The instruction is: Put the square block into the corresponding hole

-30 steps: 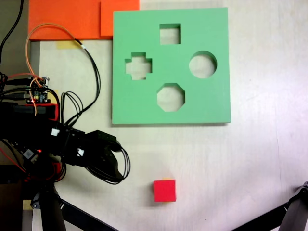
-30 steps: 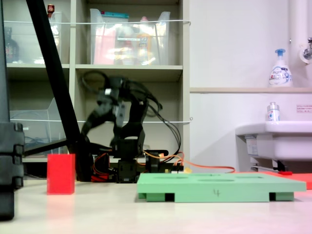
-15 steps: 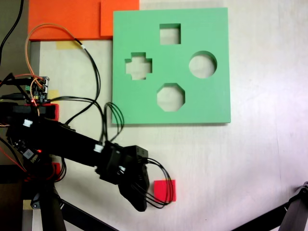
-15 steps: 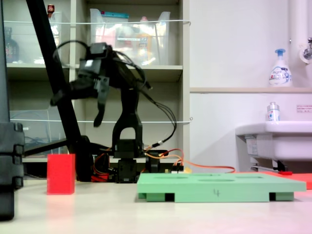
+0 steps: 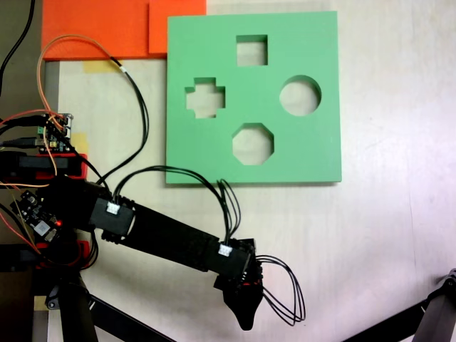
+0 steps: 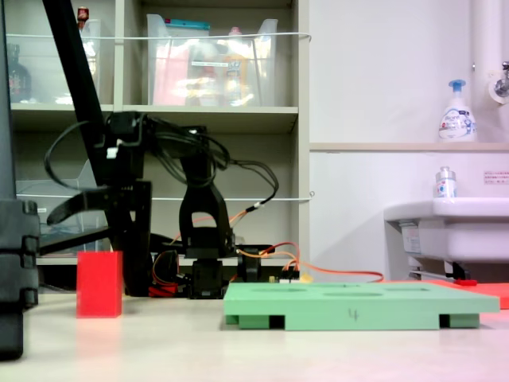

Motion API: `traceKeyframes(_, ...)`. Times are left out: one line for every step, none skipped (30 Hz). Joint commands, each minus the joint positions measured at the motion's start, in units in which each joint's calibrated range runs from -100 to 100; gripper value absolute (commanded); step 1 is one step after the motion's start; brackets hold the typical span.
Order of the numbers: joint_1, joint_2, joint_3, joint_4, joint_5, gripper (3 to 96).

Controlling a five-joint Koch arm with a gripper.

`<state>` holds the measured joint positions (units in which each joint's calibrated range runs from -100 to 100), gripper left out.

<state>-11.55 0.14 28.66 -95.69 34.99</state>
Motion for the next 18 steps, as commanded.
traceKeyframes(-0.2,2.4,3.3,-1.6,-0.5,93.0)
traceKeyframes(-0.3,3.4,3.3,-1.6,-0.5,93.0)
traceKeyframes(-0.4,4.2,3.2,-1.7,-0.5,92.8)
traceKeyframes(-0.5,5.3,3.1,-1.7,-0.5,92.8)
traceKeyframes(-0.5,5.9,3.1,-1.7,-0.5,92.2)
traceKeyframes(-0.5,6.4,2.9,-1.7,-0.6,92.2)
traceKeyframes(-0.5,6.8,2.8,-1.7,-0.6,91.3)
traceKeyframes(-0.5,7.1,2.8,-1.6,-0.6,87.4)
traceKeyframes(-0.5,7.4,2.8,-1.6,-0.7,82.1)
traceKeyframes(-0.5,7.5,2.8,-1.4,-0.7,76.2)
traceKeyframes(-0.5,7.5,2.8,-1.1,-0.7,71.1)
traceKeyframes(-0.4,7.5,2.8,-1.1,-0.7,67.8)
traceKeyframes(-0.4,7.5,2.8,-1.1,-0.7,66.1)
traceKeyframes(-0.4,7.5,2.8,-1.1,-0.7,64.8)
traceKeyframes(-0.4,7.7,2.8,-1.1,-0.7,62.4)
traceKeyframes(-0.3,7.8,2.7,-1.1,-0.7,60.7)
traceKeyframes(-0.3,7.8,2.6,-1.1,-0.7,58.1)
traceKeyframes(-0.3,8.0,2.3,-1.1,-0.8,55.8)
